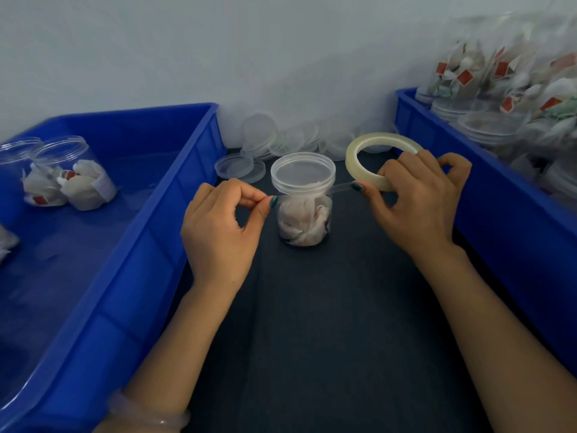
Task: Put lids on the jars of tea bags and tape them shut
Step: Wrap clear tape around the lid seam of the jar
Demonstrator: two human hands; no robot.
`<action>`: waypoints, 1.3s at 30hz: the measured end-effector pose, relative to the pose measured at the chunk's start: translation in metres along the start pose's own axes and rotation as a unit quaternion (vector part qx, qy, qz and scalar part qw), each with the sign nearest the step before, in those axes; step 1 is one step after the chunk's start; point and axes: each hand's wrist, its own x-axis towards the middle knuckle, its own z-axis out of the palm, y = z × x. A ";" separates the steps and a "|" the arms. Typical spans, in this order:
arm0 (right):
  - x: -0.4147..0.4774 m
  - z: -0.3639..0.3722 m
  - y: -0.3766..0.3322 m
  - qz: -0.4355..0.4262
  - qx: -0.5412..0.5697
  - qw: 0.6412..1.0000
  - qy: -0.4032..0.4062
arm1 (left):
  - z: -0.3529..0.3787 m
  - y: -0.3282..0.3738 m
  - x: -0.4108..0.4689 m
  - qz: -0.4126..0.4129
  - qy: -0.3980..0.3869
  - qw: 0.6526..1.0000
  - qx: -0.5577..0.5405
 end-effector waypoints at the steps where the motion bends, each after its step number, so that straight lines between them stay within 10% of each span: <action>1: 0.000 0.000 0.000 0.002 0.000 1.000 -0.001 | 0.001 -0.001 0.000 -0.001 0.002 1.000 0.002; 14: 0.000 0.004 -0.001 0.023 0.000 1.000 -0.011 | 0.021 -0.011 0.011 0.125 -0.011 0.991 0.041; 29: 0.000 0.004 -0.002 0.034 0.029 0.999 -0.016 | 0.037 -0.024 0.016 0.001 -0.092 0.989 -0.114; 39: -0.001 0.006 -0.003 0.048 0.048 0.997 -0.045 | 0.055 -0.016 0.022 -0.112 -0.227 0.888 -0.384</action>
